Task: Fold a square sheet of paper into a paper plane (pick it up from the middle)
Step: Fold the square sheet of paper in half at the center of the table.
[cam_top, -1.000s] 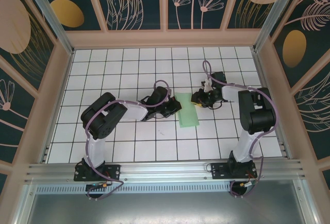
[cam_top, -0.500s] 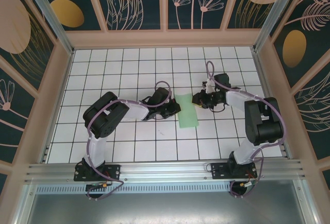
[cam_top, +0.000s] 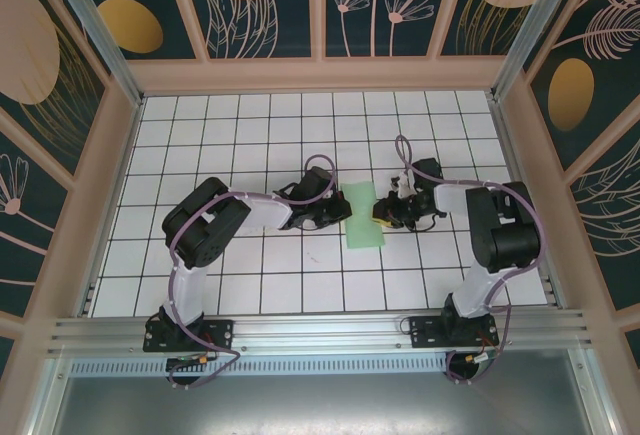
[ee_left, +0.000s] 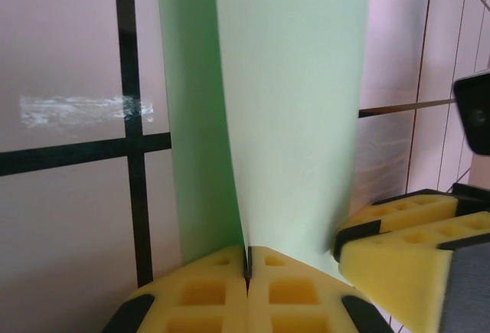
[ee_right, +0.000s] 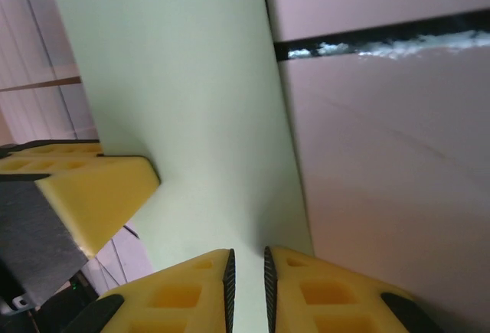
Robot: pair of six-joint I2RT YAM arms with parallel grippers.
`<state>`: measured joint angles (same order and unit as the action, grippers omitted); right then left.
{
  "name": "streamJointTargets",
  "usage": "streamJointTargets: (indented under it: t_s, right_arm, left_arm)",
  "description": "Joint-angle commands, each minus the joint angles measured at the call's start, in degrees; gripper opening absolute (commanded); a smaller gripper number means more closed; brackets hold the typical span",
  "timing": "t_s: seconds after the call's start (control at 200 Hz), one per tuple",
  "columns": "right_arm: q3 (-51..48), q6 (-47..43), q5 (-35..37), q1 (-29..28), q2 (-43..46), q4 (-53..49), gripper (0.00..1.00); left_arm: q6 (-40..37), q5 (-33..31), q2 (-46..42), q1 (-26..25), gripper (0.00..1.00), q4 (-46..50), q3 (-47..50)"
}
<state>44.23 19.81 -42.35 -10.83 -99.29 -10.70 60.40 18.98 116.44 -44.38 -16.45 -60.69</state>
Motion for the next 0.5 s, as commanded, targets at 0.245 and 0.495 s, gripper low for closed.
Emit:
streamJointTargets:
  t_s: [0.245,0.495]
  right_arm:
    - [-2.81,-0.71,-0.11,-0.33,7.24,-2.34,0.25]
    - [-9.50,2.13,-1.46,-1.79,9.21,-0.04,0.23]
  left_arm:
    - [-2.13,-2.55,2.57,-0.05,0.04,4.54,-1.58]
    - [-2.31,-2.28,2.72,0.07,0.03,4.75,-1.76]
